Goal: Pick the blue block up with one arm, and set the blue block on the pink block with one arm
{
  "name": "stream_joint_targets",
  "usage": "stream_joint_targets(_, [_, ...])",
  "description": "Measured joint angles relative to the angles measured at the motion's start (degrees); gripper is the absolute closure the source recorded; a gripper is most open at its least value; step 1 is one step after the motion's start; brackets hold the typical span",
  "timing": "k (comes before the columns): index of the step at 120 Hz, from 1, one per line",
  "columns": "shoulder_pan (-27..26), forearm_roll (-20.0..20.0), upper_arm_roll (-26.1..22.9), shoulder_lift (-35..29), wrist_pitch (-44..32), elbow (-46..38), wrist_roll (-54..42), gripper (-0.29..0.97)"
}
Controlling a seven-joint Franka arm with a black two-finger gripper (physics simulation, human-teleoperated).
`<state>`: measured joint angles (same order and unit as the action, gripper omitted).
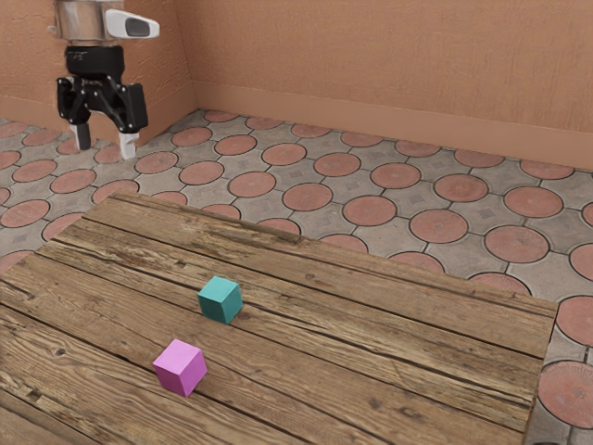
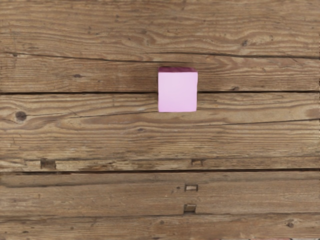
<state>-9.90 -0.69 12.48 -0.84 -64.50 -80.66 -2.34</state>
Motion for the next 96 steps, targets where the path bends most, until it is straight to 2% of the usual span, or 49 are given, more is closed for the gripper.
stream_joint_targets(26, [3.42,-0.35,-0.2,-0.22,-9.13,1.01,-0.77,0.0])
stream_joint_targets(34, [8.31,1.42,-4.71,-1.45,-8.76,12.13,-1.17,0.0])
stream_joint_targets(39, [11.94,2.77,-9.27,-1.8,-8.41,15.02,-1.4,0.0])
stream_joint_targets(45, [12.57,4.24,-13.55,-1.1,-8.17,16.1,-1.62,0.0])
stream_joint_targets(50, [10.27,5.35,-15.37,1.85,-8.01,15.92,-1.76,0.0])
stream_joint_targets(61, [3.66,6.86,-14.13,14.56,-8.48,15.86,-1.88,0.0])
stream_joint_targets(83, [3.78,5.15,-8.26,30.53,-17.35,15.64,-2.4,0.0])
stream_joint_targets(96, [4.02,4.06,-4.89,36.76,-23.0,15.56,-3.06,0.0])
